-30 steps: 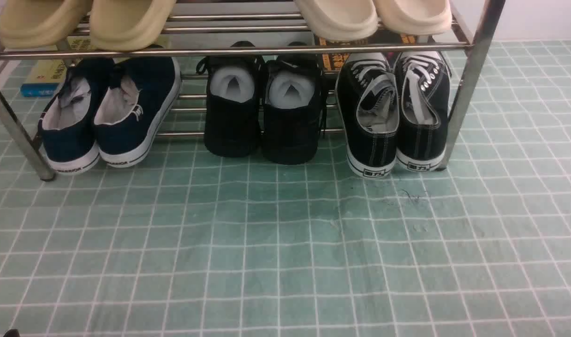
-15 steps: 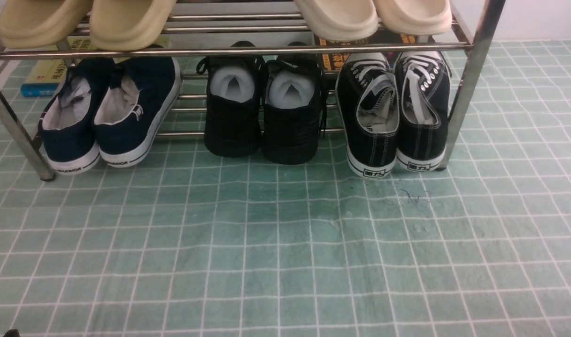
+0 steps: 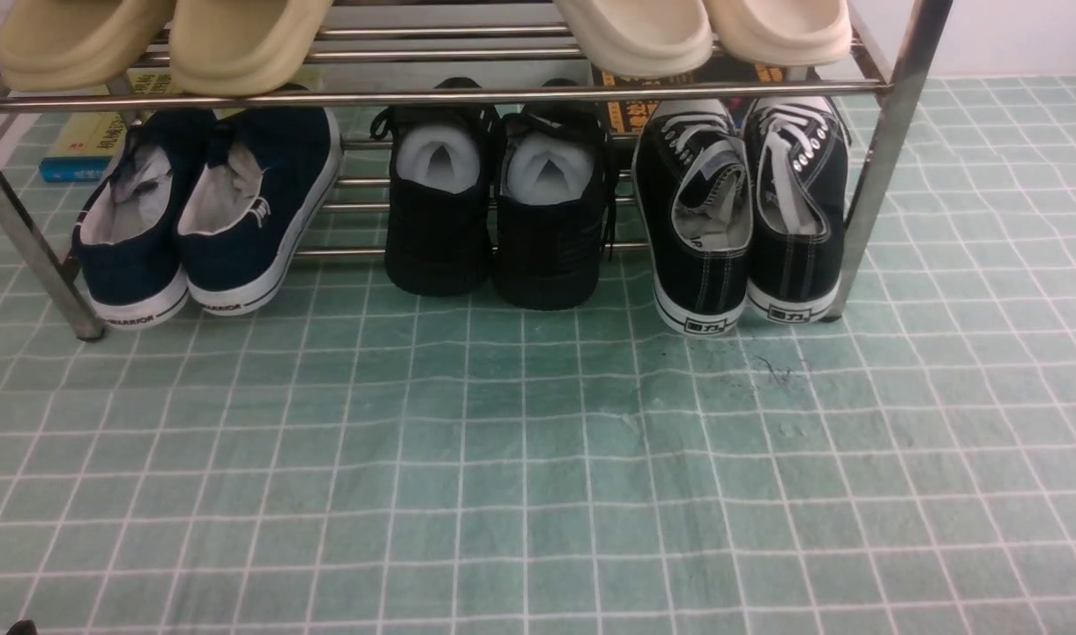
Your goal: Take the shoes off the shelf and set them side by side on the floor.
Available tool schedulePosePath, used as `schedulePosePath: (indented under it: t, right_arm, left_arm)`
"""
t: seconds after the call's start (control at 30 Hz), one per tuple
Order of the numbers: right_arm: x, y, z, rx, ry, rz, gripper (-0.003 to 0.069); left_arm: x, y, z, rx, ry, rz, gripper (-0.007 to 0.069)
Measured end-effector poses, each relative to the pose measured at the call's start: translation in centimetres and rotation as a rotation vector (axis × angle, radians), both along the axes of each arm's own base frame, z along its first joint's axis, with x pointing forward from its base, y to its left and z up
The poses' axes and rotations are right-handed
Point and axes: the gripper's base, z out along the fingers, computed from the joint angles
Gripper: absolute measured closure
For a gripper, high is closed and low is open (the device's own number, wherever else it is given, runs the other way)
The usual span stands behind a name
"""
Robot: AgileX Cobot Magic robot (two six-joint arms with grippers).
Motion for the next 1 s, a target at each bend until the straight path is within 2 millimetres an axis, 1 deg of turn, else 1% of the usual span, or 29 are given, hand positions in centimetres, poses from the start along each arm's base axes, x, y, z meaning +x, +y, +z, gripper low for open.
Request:
schedulePosePath:
  t: [0.2,0.27,0.3,0.4,0.43,0.47,0.5,0.57,0.8,0.9,0.97,1.0]
  right_arm:
    - [0.0,0.0,0.0,0.006,-0.004,0.001,0.0419]
    - [0.0,0.3,0.1,0.111,0.000,0.000,0.0419]
    - [0.0,0.3,0.1,0.128,0.000,-0.002,0.0419]
    - [-0.1,1.1,0.2,0.436,0.031,-0.015,0.0419]
    - [-0.1,1.1,0.2,0.453,0.033,-0.015,0.0419]
    - [-0.1,1.4,0.2,0.554,0.047,-0.017,0.0419]
    - [-0.1,1.5,0.2,0.617,0.056,-0.016,0.0419]
    - [-0.1,1.7,0.3,0.679,0.062,-0.014,0.0419]
    - [0.0,1.7,0.5,0.756,0.040,-0.019,0.0423]
    - [0.1,1.4,2.0,0.819,-0.071,-0.025,0.0466]
    - [0.0,1.2,4.4,0.793,-0.176,-0.005,0.0522]
    - [-0.2,1.1,6.2,0.757,-0.233,0.011,0.0562]
  left_arm:
    - [0.0,0.0,0.0,0.000,0.000,0.000,0.0383]
    - [0.0,0.0,0.0,0.000,0.000,0.000,0.0383]
    - [0.0,0.0,0.0,0.000,0.000,0.000,0.0383]
    - [0.0,0.0,0.0,0.001,0.000,0.000,0.0383]
    - [0.0,0.0,0.0,0.001,0.000,0.000,0.0383]
    - [0.0,0.0,0.0,0.001,0.000,0.000,0.0383]
    - [0.0,0.0,0.0,0.001,0.000,0.000,0.0383]
    - [0.0,0.0,0.0,0.001,0.000,0.000,0.0383]
    - [0.0,0.0,0.0,0.001,0.000,0.000,0.0383]
    - [0.0,0.0,0.0,0.001,0.000,0.000,0.0383]
    - [0.0,0.0,0.0,0.001,0.000,0.000,0.0382]
    - [0.0,0.0,0.0,0.001,0.000,0.000,0.0382]
